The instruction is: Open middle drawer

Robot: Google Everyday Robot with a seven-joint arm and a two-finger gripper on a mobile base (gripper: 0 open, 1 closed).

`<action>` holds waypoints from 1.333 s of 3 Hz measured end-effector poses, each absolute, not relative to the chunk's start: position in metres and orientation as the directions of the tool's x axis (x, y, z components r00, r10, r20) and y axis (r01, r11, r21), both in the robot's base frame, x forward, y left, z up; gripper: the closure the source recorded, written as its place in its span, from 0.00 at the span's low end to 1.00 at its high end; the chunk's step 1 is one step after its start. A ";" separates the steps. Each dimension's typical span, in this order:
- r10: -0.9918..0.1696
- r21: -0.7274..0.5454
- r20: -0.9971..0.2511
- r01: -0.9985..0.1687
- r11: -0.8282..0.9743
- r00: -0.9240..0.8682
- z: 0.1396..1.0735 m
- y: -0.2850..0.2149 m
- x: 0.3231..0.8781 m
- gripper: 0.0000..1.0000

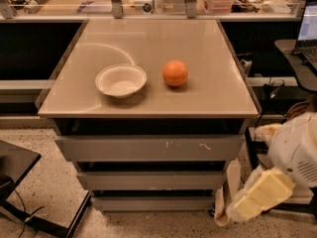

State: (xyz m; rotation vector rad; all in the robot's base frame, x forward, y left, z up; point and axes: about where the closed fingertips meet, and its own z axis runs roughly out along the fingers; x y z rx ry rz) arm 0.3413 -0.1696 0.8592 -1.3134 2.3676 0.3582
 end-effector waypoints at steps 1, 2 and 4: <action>-0.701 0.046 -0.479 -0.813 0.581 -0.528 0.831 -0.175 0.333 0.00; -0.703 0.045 -0.478 -0.814 0.579 -0.527 0.830 -0.175 0.333 0.00; -0.801 -0.114 -0.387 -0.839 0.533 -0.456 0.763 -0.140 0.339 0.00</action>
Offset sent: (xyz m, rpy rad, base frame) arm -0.0087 -0.0051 -0.0280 0.0265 0.0087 -0.0714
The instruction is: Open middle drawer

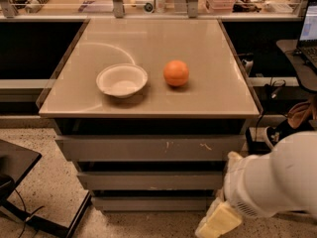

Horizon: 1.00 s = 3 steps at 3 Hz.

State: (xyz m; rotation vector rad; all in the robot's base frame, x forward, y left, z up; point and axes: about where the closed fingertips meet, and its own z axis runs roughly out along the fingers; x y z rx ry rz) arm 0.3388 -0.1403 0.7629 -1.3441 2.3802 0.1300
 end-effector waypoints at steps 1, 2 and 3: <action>-0.815 -0.151 -0.333 -0.827 0.542 -0.474 0.729 -0.150 0.332 0.00; -0.822 -0.179 -0.303 -0.818 0.547 -0.483 0.709 -0.157 0.342 0.00; -0.822 -0.224 -0.274 -0.798 0.559 -0.499 0.710 -0.171 0.347 0.00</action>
Offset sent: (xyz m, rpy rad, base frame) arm -0.0063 -0.0068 -0.0334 -0.0663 0.0002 -0.0176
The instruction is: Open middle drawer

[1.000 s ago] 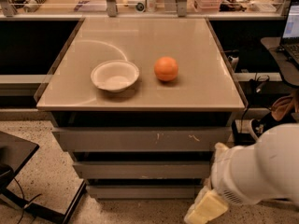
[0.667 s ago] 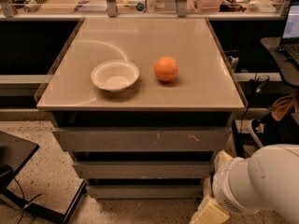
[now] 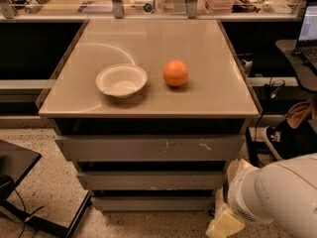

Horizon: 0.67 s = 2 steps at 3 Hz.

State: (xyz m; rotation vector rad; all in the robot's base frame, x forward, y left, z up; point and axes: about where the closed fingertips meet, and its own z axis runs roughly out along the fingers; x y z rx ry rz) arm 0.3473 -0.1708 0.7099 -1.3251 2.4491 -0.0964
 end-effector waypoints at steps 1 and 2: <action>-0.822 -0.224 -0.274 -0.798 0.559 -0.499 0.710 -0.171 0.347 0.00; -0.827 -0.231 -0.296 -0.805 0.547 -0.477 0.700 -0.163 0.355 0.00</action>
Offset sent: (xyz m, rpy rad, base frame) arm 0.0215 0.0200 -0.0263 0.0431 -0.0488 0.0497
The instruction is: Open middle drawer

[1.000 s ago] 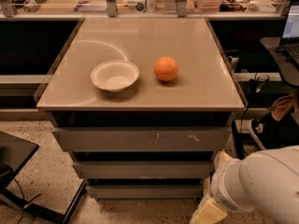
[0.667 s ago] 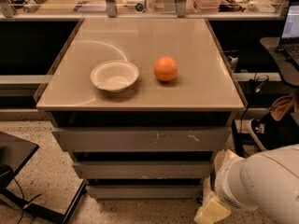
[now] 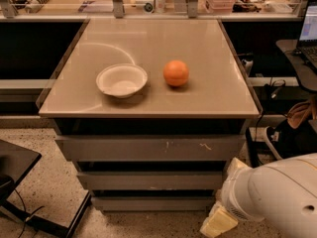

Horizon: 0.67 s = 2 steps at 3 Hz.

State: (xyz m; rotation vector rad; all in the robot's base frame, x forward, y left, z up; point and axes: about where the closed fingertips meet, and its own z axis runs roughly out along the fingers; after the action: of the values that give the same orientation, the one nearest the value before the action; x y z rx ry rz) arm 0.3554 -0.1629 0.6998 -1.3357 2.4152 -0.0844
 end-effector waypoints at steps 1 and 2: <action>-0.850 -0.220 -0.362 -0.851 0.476 -0.382 0.672 -0.108 0.363 0.00; -0.843 -0.259 -0.407 -0.840 0.476 -0.352 0.679 -0.097 0.377 0.00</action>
Offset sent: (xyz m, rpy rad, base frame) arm 0.0060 0.0463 -0.0255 0.0554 -0.0172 0.0879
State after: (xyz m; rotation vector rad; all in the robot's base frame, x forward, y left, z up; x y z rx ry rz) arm 0.3768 -0.0970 0.6788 -1.3946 2.2395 -0.0072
